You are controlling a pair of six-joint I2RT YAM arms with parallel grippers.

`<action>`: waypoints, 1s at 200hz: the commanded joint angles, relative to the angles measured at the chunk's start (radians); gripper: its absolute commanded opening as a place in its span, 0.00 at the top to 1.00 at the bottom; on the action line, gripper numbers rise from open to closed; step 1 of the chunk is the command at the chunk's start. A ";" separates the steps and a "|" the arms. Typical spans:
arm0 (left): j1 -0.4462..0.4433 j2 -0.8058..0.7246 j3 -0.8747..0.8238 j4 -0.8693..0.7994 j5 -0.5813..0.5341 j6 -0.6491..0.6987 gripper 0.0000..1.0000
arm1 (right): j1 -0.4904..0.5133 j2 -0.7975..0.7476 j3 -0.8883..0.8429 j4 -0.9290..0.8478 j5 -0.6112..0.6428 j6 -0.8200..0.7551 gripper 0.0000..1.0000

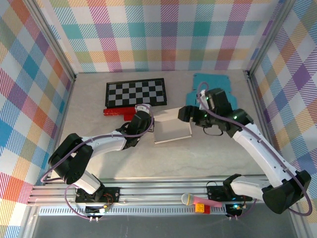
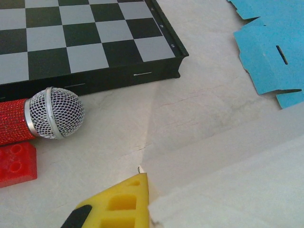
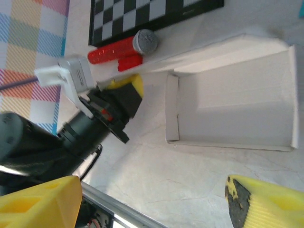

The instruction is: Fold the paper box

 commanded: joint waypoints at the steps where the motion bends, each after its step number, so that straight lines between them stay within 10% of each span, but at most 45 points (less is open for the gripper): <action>1: -0.010 -0.001 0.018 0.020 0.004 0.024 1.00 | -0.146 0.088 0.147 -0.147 0.016 -0.014 0.22; 31: -0.010 -0.001 0.031 0.009 0.012 0.035 1.00 | -0.321 0.327 0.310 -0.171 -0.152 -0.020 0.25; 87: -0.009 0.004 0.062 -0.015 0.011 0.072 1.00 | -0.330 0.797 0.582 -0.344 -0.363 -0.076 0.45; 200: -0.008 0.030 0.100 -0.022 0.017 0.078 1.00 | -0.291 0.717 0.334 -0.262 -0.404 -0.037 0.54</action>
